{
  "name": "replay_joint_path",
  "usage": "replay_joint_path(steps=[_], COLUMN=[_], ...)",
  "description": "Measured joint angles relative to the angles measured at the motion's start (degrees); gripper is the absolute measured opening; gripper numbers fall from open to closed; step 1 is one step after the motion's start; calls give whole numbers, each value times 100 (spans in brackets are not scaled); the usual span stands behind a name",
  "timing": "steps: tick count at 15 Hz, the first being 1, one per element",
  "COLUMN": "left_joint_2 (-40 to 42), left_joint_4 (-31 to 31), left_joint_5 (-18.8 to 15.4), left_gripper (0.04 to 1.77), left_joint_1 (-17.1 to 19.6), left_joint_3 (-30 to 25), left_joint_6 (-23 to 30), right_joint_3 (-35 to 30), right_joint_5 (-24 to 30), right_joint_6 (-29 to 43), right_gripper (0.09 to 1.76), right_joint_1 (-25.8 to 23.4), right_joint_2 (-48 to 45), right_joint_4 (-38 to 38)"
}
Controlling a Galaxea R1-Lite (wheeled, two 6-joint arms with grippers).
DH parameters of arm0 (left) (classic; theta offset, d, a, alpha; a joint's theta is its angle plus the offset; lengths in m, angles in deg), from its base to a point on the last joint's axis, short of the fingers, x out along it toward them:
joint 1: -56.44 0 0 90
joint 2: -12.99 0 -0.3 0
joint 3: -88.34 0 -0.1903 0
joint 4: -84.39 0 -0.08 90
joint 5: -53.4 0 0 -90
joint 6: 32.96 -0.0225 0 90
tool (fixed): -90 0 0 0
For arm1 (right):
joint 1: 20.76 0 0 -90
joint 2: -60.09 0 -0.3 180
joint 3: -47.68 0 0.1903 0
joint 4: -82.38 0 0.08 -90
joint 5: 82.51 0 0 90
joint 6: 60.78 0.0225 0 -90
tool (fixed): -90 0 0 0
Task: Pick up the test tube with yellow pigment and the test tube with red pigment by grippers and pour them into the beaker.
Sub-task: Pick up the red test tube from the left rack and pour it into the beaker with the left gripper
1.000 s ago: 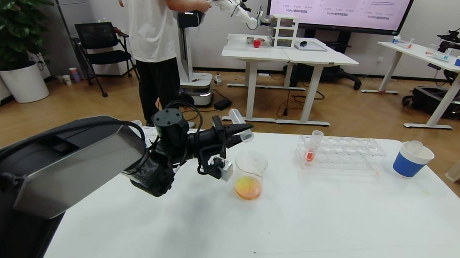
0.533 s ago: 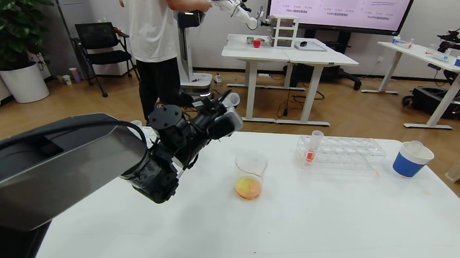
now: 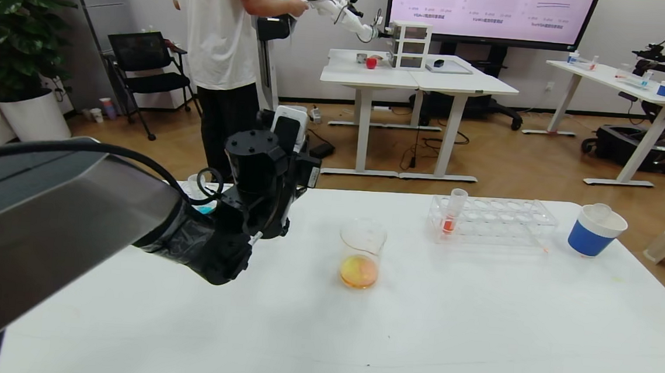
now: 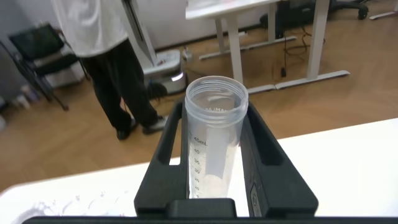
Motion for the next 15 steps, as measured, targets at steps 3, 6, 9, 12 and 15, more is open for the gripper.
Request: replay_joint_path(steps=[3,6,9,12,15], left_joint_2=[438,727,981,1143,1161], left_joint_4=[-739,-733,-728,-728,-734], left_joint_5=[133,28,-291,-835,-1373], left_gripper=[50,50,50,50,50], left_joint_1=[232,672,1389,2370,3287], left_joint_3=[-116,-325,-455,-572,-610], left_joint_6=[862,887,907,1089,1367], right_joint_3=[0,0,0,0,0], right_joint_5=[0,-2,0,0,0], right_joint_6=[0,0,0,-1,0], right_gripper=[174,174,174,174,174], right_joint_1=[0,-2,0,-2,0], right_joint_2=[0,0,0,0,0], right_joint_4=[0,0,-2,0,0])
